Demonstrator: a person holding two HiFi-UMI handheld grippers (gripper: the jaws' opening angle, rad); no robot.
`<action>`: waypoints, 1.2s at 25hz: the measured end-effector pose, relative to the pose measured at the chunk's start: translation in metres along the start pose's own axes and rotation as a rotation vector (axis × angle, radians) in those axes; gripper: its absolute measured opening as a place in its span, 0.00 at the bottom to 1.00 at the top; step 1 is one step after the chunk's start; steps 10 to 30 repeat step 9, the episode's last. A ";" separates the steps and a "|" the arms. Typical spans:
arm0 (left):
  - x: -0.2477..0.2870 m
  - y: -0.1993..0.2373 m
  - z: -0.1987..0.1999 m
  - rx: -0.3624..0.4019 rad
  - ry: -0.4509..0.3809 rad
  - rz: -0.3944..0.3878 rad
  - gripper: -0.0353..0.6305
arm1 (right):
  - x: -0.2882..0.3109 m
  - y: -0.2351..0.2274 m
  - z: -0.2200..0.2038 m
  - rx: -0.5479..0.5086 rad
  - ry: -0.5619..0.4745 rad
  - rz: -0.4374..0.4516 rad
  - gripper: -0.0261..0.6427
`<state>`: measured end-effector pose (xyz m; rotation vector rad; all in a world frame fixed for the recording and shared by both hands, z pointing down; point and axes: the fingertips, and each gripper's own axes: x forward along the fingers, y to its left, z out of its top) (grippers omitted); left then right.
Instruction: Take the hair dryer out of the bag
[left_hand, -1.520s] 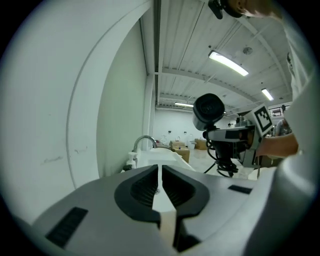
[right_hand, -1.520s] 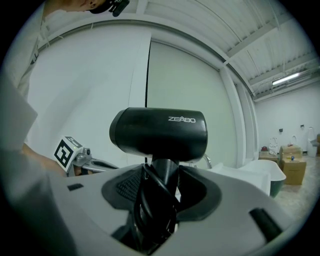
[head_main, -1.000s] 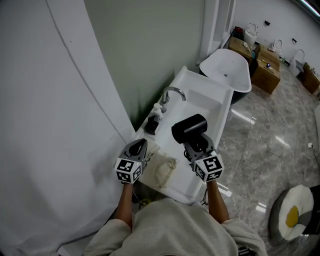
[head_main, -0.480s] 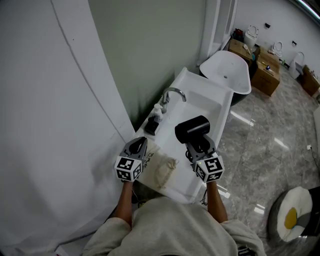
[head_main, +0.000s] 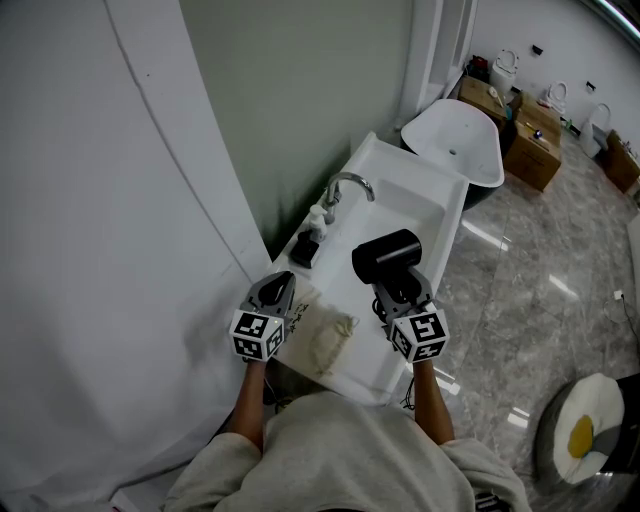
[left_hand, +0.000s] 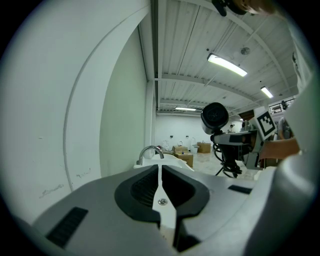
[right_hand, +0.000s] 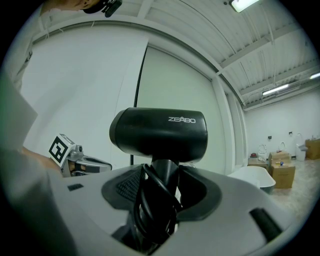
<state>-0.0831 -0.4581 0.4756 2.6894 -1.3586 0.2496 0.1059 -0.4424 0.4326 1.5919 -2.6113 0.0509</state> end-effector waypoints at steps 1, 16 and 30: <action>0.000 0.000 0.001 0.001 0.000 0.000 0.09 | 0.000 0.000 0.001 0.000 -0.002 0.001 0.33; -0.003 0.001 0.000 0.005 0.003 -0.003 0.09 | -0.001 0.005 -0.002 0.001 -0.003 -0.001 0.33; -0.003 0.001 0.000 0.005 0.003 -0.003 0.09 | -0.001 0.005 -0.002 0.001 -0.003 -0.001 0.33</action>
